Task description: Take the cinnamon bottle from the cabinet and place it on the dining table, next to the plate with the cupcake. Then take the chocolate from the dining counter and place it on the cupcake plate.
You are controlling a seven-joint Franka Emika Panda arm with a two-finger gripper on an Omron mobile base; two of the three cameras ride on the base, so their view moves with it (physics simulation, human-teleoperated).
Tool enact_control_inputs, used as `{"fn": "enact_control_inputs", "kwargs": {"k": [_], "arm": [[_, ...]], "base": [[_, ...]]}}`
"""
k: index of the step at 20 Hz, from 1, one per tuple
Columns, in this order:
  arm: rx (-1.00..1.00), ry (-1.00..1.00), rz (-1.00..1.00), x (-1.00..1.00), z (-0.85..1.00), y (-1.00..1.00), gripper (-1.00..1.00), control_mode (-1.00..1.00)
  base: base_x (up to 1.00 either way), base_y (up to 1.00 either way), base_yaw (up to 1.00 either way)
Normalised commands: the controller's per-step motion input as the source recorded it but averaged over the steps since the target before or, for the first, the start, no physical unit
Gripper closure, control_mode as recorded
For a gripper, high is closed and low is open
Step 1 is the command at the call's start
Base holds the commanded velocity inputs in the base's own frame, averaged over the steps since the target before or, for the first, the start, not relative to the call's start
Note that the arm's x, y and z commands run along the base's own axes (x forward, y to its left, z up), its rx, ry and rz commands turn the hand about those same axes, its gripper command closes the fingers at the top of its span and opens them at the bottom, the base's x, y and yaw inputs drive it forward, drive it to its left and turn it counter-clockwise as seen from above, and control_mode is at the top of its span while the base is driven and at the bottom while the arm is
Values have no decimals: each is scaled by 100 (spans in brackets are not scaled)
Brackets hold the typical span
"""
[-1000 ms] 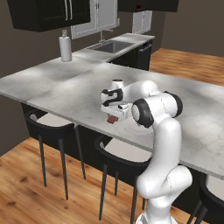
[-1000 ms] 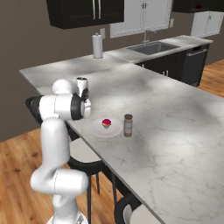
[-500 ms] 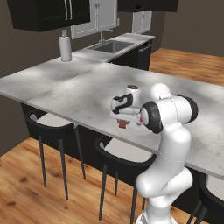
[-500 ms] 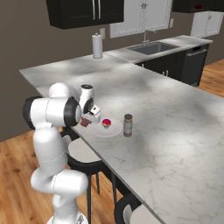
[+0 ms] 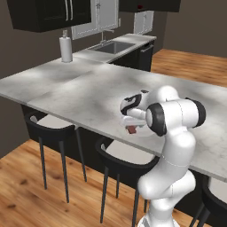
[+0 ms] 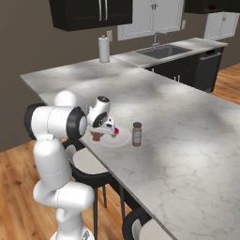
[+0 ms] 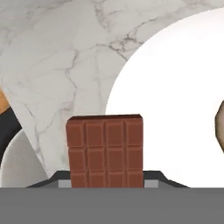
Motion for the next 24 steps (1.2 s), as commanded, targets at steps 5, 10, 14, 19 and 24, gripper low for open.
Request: {"fn": "enact_control_inputs", "kwargs": {"k": [5,10,14,19,24], "arm": [[-4,0,45,3,0,-10,100,-100],[-10,0,37,9,0,-5,100,-100],[-12,0,30,3,-1,-10,100,-100],[-8,0,26,-4,-14,-13,100,-100],[-2,0,18,-18,-14,-14,100,-100]], "base": [[0,0,0],[0,0,0],[0,0,0],[0,0,0],[0,0,0]]}}
